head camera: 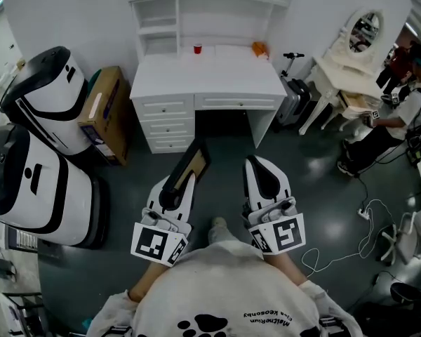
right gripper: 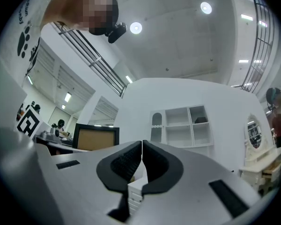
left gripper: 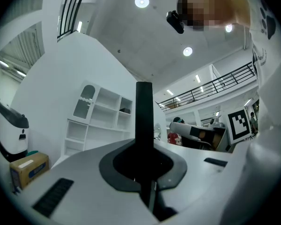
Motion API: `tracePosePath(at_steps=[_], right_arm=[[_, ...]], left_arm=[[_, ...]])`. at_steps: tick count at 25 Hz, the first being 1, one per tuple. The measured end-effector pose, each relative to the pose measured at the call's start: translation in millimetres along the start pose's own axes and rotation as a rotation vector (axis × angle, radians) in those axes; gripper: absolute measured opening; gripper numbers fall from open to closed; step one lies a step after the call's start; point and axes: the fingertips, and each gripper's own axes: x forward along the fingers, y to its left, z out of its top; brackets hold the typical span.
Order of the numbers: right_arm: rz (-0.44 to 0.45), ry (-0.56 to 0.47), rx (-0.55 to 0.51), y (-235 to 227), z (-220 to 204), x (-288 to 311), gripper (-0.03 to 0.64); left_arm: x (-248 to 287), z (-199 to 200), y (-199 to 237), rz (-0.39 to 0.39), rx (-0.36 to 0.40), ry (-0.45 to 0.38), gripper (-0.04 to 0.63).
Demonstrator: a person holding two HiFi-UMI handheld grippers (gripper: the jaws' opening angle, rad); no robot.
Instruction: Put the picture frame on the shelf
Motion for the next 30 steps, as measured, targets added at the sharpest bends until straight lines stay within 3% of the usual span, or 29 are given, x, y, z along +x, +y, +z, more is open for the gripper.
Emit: tracePosePath(at_steps=[13, 30], right_arm=[[0.005, -0.05, 0.004, -60, -16, 69, 0.035], [0.083, -0.049, 0.039, -217, -79, 224, 0.035]], left_arm=[[72, -1, 52, 0.015, 0.027, -0.039, 0.026], [274, -15, 145, 0.104, 0.047, -0.063, 0.026]])
